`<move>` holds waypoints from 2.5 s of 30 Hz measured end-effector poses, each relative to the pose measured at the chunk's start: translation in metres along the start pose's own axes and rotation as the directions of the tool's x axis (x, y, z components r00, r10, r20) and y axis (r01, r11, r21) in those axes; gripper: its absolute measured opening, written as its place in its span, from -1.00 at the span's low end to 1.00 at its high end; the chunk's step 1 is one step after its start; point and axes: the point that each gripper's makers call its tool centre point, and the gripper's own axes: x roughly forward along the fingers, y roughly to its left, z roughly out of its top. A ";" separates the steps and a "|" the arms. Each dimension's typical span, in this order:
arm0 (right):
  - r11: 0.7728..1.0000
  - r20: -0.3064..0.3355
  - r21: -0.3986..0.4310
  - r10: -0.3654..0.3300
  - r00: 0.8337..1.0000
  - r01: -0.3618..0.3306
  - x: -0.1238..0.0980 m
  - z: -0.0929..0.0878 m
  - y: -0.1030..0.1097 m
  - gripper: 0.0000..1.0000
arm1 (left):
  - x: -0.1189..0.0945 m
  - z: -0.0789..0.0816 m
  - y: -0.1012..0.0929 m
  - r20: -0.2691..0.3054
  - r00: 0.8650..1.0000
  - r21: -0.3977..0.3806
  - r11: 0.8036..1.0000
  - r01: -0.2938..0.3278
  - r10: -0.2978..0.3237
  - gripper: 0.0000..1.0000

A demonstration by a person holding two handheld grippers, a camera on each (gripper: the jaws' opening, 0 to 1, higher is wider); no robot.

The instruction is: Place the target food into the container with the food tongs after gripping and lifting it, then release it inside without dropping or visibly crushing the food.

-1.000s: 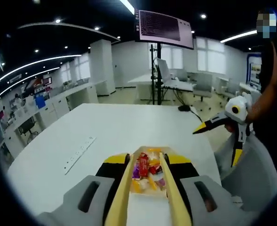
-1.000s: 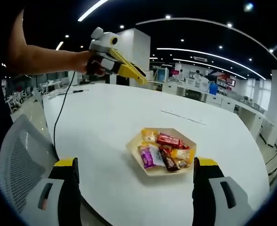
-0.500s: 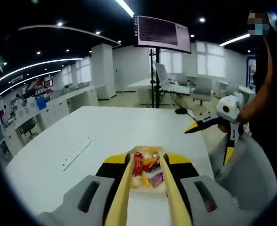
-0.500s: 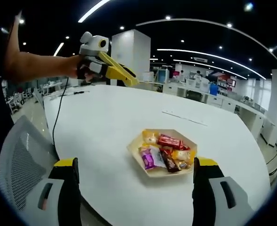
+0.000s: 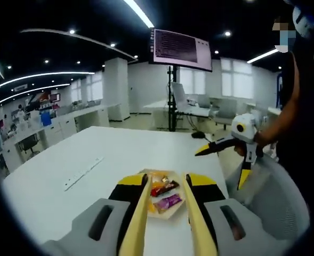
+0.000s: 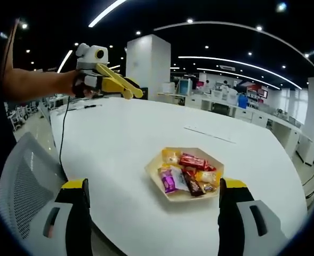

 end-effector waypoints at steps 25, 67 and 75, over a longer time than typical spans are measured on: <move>0.998 0.002 -0.013 0.067 0.998 -0.067 -0.001 0.003 0.008 0.99 | -0.024 -0.013 -0.027 0.057 0.998 -0.018 1.000 0.024 -0.023 -0.50; 0.736 -0.013 -0.283 0.639 0.769 -0.615 0.024 0.141 0.104 -0.22 | -0.036 0.024 -0.077 0.170 0.972 -0.015 0.986 0.167 -0.162 -0.50; 0.719 -0.007 -0.275 0.663 0.749 -0.639 0.025 0.140 0.113 -0.32 | -0.035 0.023 -0.082 0.172 0.969 -0.023 0.983 0.184 -0.177 -0.50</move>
